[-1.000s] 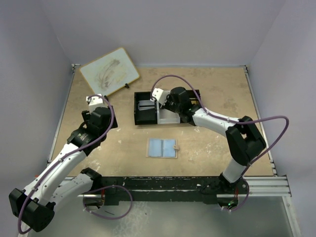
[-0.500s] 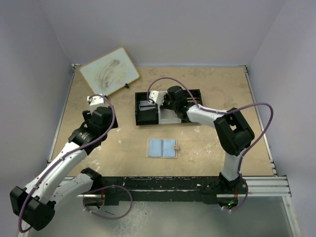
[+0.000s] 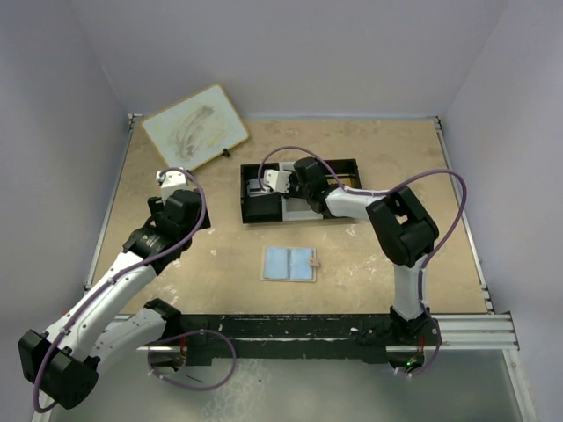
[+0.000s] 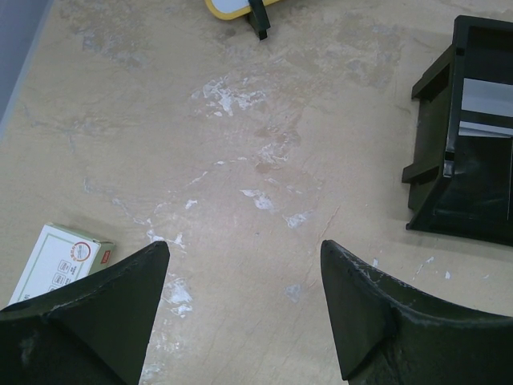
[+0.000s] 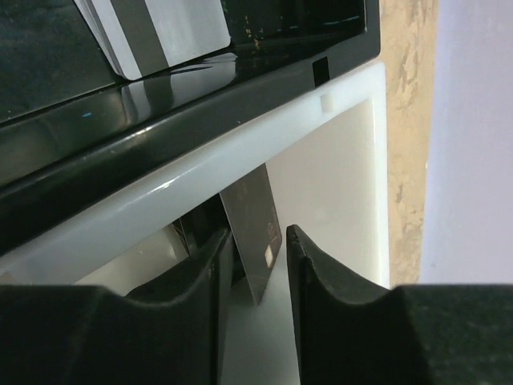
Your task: Take the credit cards out of the card holder
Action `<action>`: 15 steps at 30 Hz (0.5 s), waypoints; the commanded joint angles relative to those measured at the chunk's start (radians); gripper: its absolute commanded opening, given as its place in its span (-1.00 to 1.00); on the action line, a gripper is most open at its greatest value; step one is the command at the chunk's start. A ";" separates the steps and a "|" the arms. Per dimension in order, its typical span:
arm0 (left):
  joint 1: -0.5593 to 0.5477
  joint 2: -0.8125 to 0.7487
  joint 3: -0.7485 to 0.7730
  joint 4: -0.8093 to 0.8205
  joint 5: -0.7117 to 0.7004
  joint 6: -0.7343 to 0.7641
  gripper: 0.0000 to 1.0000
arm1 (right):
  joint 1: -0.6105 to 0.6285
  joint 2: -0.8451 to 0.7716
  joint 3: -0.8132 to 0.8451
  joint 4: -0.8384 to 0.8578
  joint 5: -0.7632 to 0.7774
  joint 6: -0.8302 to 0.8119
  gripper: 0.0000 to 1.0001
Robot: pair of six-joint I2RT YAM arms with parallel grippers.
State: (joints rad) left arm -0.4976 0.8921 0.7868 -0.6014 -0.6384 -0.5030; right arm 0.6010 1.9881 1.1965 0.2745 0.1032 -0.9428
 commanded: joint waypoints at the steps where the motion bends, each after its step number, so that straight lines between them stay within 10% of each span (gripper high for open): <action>1: 0.005 0.003 0.019 0.014 -0.017 0.022 0.49 | -0.005 -0.024 0.041 -0.023 -0.016 -0.010 -0.18; 15: 0.005 0.014 0.022 0.014 -0.008 0.024 0.49 | -0.006 -0.144 0.064 -0.135 -0.098 0.071 -0.06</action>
State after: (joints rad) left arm -0.4976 0.9024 0.7868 -0.6014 -0.6376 -0.5011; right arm 0.5991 1.9388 1.2304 0.1764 0.0612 -0.8963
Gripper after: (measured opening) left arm 0.741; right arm 0.463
